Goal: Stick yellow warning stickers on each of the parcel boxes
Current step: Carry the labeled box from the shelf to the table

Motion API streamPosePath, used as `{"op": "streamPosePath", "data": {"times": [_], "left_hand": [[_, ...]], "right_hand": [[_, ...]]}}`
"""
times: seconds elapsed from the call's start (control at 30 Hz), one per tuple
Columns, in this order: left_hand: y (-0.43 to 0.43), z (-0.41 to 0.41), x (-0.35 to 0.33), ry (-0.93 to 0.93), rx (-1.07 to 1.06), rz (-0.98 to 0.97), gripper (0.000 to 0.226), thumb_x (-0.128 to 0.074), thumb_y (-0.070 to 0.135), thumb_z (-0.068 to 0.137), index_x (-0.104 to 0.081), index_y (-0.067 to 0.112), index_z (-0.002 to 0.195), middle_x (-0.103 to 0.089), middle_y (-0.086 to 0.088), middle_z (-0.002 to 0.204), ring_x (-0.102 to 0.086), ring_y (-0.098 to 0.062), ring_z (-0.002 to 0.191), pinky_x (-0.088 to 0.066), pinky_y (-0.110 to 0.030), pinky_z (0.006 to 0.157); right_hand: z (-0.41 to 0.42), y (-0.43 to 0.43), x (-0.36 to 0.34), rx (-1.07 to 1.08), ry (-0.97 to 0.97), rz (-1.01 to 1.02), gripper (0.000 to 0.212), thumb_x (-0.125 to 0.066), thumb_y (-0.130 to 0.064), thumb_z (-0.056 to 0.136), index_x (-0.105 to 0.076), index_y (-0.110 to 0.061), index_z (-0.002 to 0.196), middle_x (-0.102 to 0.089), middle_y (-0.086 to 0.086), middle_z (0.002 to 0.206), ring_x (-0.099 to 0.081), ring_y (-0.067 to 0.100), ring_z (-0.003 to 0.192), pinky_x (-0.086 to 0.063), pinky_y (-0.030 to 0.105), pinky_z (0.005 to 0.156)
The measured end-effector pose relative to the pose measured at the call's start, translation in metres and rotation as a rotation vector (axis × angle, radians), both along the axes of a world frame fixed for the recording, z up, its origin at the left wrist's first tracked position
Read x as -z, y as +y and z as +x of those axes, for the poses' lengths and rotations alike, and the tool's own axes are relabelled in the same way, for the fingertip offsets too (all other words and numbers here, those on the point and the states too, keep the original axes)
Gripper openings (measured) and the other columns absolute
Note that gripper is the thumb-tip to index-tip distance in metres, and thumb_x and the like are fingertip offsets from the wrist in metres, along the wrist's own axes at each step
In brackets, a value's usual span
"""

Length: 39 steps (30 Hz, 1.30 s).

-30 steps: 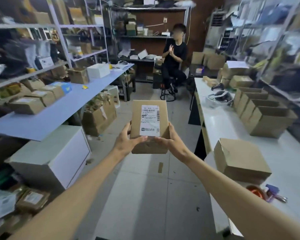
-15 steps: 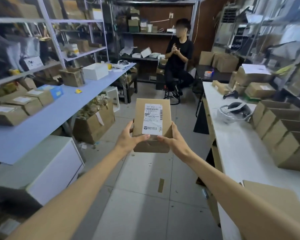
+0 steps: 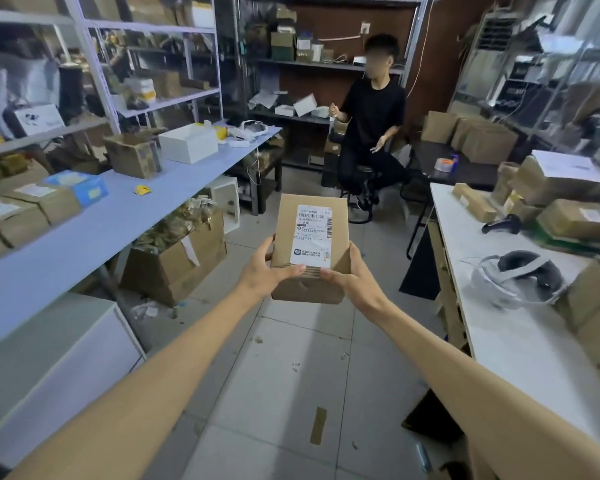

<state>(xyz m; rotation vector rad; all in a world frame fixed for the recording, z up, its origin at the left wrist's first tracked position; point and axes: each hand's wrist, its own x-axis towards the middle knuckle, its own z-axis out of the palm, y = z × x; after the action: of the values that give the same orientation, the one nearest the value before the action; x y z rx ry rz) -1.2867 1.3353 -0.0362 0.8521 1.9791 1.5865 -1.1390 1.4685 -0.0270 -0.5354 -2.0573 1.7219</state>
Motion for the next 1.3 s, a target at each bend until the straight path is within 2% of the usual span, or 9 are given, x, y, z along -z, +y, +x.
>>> {"op": "streamPosePath", "data": {"times": [0.13,0.2,0.3,0.43,0.6,0.9,1.03,1.2,1.3], "left_hand": [[0.049,-0.038,0.001,-0.037,-0.029,0.017,0.083,-0.084,0.022,0.070,-0.039,0.027,0.140,-0.058,0.006,0.120,-0.054,-0.021,0.120,-0.047,-0.041,0.100],[0.070,-0.058,0.005,-0.045,-0.049,0.006,0.087,-0.086,0.028,0.066,-0.039,0.029,0.139,-0.060,0.006,0.123,-0.055,-0.020,0.120,-0.048,-0.042,0.100],[0.095,-0.086,0.009,-0.044,-0.124,-0.009,0.092,-0.086,0.030,0.066,-0.035,0.030,0.143,-0.055,0.009,0.126,-0.052,-0.017,0.120,-0.046,-0.038,0.100],[0.113,-0.122,0.016,-0.012,-0.306,-0.013,0.090,-0.084,0.025,0.070,-0.034,0.028,0.145,-0.055,0.007,0.131,-0.051,-0.013,0.115,-0.042,-0.027,0.090],[0.114,-0.162,0.017,-0.047,-0.502,-0.017,0.093,-0.085,0.029,0.069,-0.034,0.027,0.146,-0.056,0.008,0.133,-0.053,-0.012,0.117,-0.043,-0.030,0.097],[0.065,-0.251,0.027,-0.063,-0.799,-0.031,0.090,-0.087,0.030,0.064,-0.041,0.028,0.141,-0.063,0.010,0.123,-0.058,-0.010,0.113,-0.046,-0.037,0.102],[0.029,-0.308,0.040,-0.083,-0.912,-0.035,0.095,-0.087,0.036,0.060,-0.039,0.028,0.141,-0.061,0.006,0.127,-0.059,-0.014,0.113,-0.047,-0.042,0.101],[-0.008,-0.378,0.046,-0.116,-0.959,-0.025,0.092,-0.086,0.029,0.066,-0.036,0.028,0.143,-0.066,0.000,0.117,-0.062,-0.018,0.106,-0.051,-0.026,0.083],[-0.028,-0.415,0.045,-0.100,-1.005,-0.023,0.088,-0.084,0.029,0.070,-0.035,0.030,0.143,-0.061,0.003,0.119,-0.056,-0.015,0.108,-0.045,-0.022,0.077]], "right_hand": [[-0.048,0.056,0.005,-0.023,-0.026,0.002,0.066,-0.069,-0.014,0.083,-0.033,-0.025,0.137,-0.056,-0.007,0.130,-0.053,0.007,0.118,-0.043,0.027,0.098],[-0.070,0.080,0.009,-0.036,-0.037,0.008,0.068,-0.071,-0.021,0.080,-0.033,-0.027,0.137,-0.055,-0.010,0.129,-0.052,0.006,0.118,-0.043,0.026,0.098],[-0.110,0.112,0.013,-0.103,-0.032,-0.007,0.060,-0.069,-0.013,0.084,-0.035,-0.027,0.132,-0.055,-0.018,0.121,-0.053,-0.002,0.111,-0.045,0.018,0.089],[-0.171,0.146,0.023,-0.251,-0.058,0.032,0.071,-0.071,-0.028,0.075,-0.036,-0.024,0.137,-0.057,-0.011,0.128,-0.054,0.009,0.118,-0.045,0.031,0.099],[-0.247,0.166,0.017,-0.430,-0.075,0.044,0.067,-0.070,-0.019,0.080,-0.036,-0.024,0.138,-0.057,-0.010,0.127,-0.053,0.009,0.117,-0.044,0.027,0.096],[-0.397,0.126,0.035,-0.714,-0.078,0.015,0.064,-0.067,-0.009,0.085,-0.036,-0.025,0.139,-0.058,-0.009,0.125,-0.057,0.008,0.112,-0.047,0.023,0.091],[-0.468,0.090,0.043,-0.784,-0.085,0.020,0.057,-0.065,-0.006,0.086,-0.038,-0.029,0.130,-0.058,-0.011,0.118,-0.058,0.003,0.103,-0.050,0.013,0.078],[-0.548,0.052,0.050,-0.824,-0.126,0.009,0.059,-0.066,-0.005,0.085,-0.039,-0.021,0.136,-0.060,-0.004,0.122,-0.060,0.006,0.103,-0.051,0.012,0.071],[-0.595,0.032,0.048,-0.859,-0.125,0.032,0.057,-0.069,-0.011,0.082,-0.042,-0.027,0.129,-0.061,-0.012,0.116,-0.060,0.010,0.107,-0.054,0.023,0.084]]}}
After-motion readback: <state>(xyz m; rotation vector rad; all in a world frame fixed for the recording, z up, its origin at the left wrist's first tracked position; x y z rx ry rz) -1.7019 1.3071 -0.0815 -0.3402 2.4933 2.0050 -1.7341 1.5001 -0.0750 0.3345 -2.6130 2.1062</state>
